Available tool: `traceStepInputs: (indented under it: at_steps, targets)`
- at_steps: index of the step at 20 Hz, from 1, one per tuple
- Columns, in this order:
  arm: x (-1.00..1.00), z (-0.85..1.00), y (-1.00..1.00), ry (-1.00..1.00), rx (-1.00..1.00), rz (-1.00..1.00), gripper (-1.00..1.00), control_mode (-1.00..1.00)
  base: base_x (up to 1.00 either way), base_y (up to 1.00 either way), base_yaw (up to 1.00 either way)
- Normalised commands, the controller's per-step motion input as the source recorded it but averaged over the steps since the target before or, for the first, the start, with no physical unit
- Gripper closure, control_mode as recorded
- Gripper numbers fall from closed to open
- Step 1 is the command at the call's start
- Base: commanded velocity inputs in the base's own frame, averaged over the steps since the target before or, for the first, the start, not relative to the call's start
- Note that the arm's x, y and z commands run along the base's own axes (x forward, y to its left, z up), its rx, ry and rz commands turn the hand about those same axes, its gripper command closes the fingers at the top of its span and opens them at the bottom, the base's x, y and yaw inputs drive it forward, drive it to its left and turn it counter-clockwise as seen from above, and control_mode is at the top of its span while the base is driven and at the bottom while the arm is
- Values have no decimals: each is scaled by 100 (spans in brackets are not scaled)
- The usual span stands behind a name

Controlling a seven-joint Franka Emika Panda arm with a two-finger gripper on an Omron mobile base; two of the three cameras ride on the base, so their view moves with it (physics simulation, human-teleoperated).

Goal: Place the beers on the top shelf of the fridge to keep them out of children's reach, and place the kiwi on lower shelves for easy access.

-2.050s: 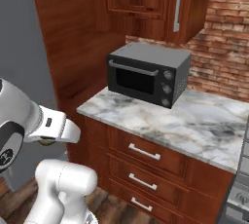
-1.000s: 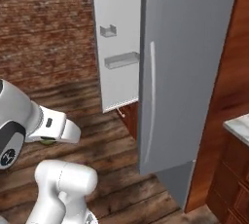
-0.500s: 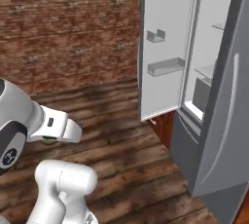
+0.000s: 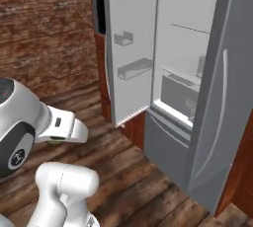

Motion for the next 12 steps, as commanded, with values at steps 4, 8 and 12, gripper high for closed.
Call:
traceStepInputs:
  at_steps: [4,8,12]
  targets:
    - [0,0,0,0,0,0,100,100,39,64,-63]
    - [0,0,0,0,0,0,100,100,44,74,-57]
    - [0,0,0,0,0,0,100,100,46,73,-51]
